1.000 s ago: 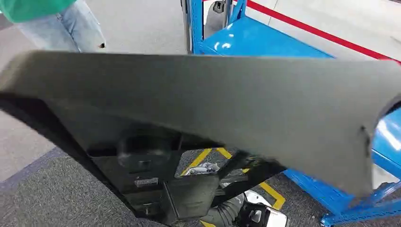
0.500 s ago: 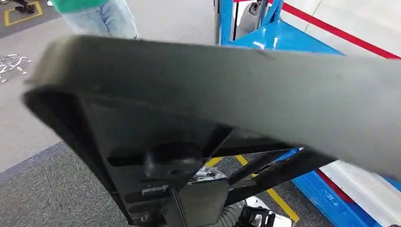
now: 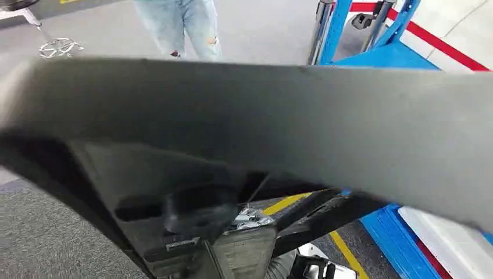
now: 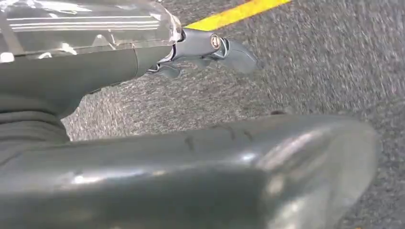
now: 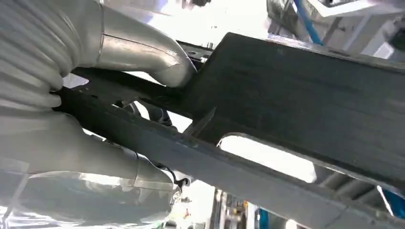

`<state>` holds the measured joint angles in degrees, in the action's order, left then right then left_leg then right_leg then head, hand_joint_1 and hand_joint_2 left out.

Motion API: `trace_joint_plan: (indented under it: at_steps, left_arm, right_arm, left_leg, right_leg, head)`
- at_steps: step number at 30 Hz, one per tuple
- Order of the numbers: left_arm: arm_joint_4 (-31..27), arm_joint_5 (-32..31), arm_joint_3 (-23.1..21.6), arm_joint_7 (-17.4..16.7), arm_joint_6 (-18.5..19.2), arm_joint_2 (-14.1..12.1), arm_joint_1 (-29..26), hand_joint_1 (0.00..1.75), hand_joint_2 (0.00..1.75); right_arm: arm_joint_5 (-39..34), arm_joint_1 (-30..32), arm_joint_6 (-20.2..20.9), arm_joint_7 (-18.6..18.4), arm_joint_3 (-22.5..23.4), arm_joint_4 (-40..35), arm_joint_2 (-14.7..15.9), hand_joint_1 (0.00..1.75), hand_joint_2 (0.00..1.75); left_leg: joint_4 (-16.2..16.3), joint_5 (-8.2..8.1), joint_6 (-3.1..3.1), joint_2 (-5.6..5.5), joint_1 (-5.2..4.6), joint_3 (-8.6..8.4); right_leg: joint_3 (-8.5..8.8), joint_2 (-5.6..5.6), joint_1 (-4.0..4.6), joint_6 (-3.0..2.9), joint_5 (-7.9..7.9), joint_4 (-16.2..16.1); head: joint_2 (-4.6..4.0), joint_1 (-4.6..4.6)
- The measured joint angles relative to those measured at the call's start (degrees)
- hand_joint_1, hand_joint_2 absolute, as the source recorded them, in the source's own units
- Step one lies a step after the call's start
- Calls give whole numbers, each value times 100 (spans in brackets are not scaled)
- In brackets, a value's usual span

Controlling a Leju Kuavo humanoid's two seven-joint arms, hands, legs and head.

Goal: Take the parts from the cabinet and place them on the table.

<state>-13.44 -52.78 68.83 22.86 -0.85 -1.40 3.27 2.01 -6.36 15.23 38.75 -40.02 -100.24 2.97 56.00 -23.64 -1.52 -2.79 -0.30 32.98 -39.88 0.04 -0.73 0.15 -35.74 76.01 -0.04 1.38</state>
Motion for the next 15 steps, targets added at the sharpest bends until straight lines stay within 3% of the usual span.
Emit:
trace_joint_plan:
  at_steps: [1,2,3,4,5,7,9,10,11,13,14,15]
  left_arm:
    - [0,0,0,15,-2,9,-14,0,0]
    - [0,2,0,26,-7,22,-20,0,0]
    - [0,13,2,28,-15,26,-21,0,0]
    - [0,24,2,28,-20,26,-22,0,0]
    - [0,44,4,24,-46,26,2,0,0]
    - [0,59,13,17,-76,39,-34,0,0]
    - [-2,59,26,-7,-76,52,-62,0,0]
    - [0,57,31,-13,-74,83,-71,0,0]
    - [0,57,33,-31,-74,83,-51,0,0]
    - [0,37,42,-55,-55,103,-18,0,0]
    - [0,13,42,-66,-28,125,-20,0,0]
    - [2,0,42,-81,2,144,-34,0,0]
  right_arm:
    - [33,-3,18,0,0,0,2,164,175]
    - [59,-8,31,0,0,0,4,164,175]
    - [85,-12,35,2,0,0,4,164,175]
    - [129,-23,42,2,-4,11,13,164,175]
    - [193,-29,44,2,-20,17,13,164,175]
    - [299,-60,33,-4,-61,48,22,164,175]
    - [349,-132,37,-4,-131,72,17,164,175]
    - [374,-168,37,-4,-162,94,15,164,175]
    - [380,-198,31,-4,-190,105,4,164,175]
    - [424,-249,-2,-4,-254,142,4,164,175]
    - [430,-268,-26,-7,-280,164,4,164,175]
    - [430,-279,-54,-7,-295,177,4,164,175]
  left_leg:
    - [30,-21,20,-83,17,-7]
    - [79,-52,54,-174,37,-8]
    - [149,-96,90,-252,57,0]
    - [234,-142,134,-315,65,92]
    - [362,-170,178,-391,50,155]
    - [303,-152,252,-502,105,188]
    - [324,-172,284,-549,112,206]
    - [499,-260,318,-175,67,265]
    - [861,-448,350,47,74,448]
    - [1763,-815,389,222,108,931]
    - [2065,-872,394,249,116,1107]
    - [2049,-783,388,251,119,1117]
  right_leg:
    - [94,2,-19,14,247,-282]
    - [300,41,-41,29,567,-766]
    - [508,156,-73,49,831,-1248]
    - [603,508,-129,70,823,-1458]
    - [555,551,-119,47,805,-1486]
    - [551,415,-56,-33,791,-1470]
    - [601,249,-109,-109,814,-1537]
    - [644,189,-98,-138,801,-1564]
    - [672,89,-74,-170,790,-1575]
    - [694,-96,-36,-199,756,-1574]
    - [705,-183,-23,-200,738,-1574]
    - [721,-255,-14,-200,722,-1574]
  head:
    - [0,2]
    - [0,2]
    - [0,0]
    - [0,-2]
    - [0,9]
    - [0,4]
    - [0,2]
    - [0,29]
    - [0,55]
    - [-2,50]
    - [0,53]
    - [0,52]
